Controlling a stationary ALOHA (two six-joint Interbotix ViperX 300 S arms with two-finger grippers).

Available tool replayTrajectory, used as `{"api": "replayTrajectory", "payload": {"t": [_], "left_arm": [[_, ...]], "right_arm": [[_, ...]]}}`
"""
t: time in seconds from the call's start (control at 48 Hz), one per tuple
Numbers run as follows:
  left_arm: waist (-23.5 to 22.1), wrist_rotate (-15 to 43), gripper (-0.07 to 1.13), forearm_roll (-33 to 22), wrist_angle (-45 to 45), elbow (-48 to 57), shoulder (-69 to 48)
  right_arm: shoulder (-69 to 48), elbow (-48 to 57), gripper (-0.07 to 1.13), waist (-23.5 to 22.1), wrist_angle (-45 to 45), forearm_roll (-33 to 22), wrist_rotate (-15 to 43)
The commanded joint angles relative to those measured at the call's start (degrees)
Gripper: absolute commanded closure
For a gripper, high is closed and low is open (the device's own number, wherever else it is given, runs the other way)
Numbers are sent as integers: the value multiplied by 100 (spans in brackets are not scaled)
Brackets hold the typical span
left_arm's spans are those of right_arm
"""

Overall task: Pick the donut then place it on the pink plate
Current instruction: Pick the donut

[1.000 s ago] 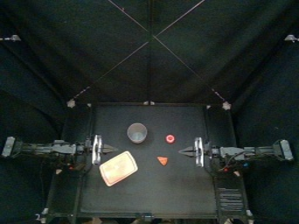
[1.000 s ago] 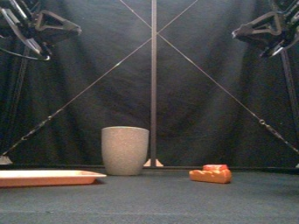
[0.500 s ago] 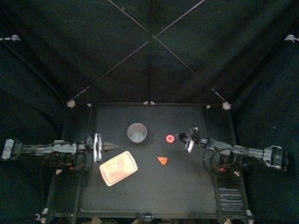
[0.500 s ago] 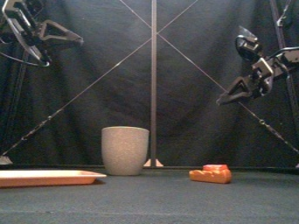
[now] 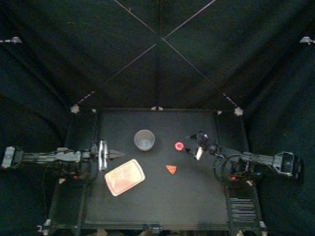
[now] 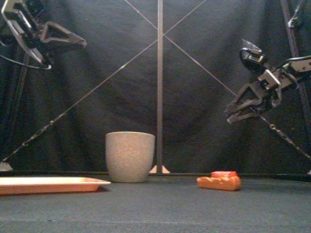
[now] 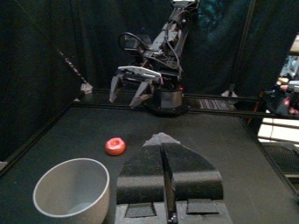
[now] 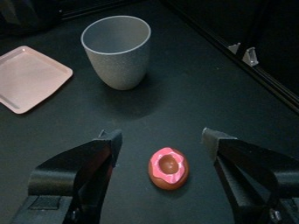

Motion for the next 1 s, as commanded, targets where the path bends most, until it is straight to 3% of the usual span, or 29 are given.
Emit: {"api": "replayTrajectory", "payload": {"t": [0.021, 0.25, 0.417, 1.0], "left_arm": [[18, 18, 102, 18, -26, -53, 26], [18, 18, 102, 9, -70, 9, 18], [26, 18, 102, 0, -70, 70, 26], [176, 9, 102, -9, -70, 132, 26]], "right_arm": [[149, -70, -1, -70, -44, 18, -9], [1037, -229, -1, -229, -18, 44, 18], [1863, -545, -1, -246, 44, 439, 53], [3103, -1257, -1, -325, 615, 255, 44]]}}
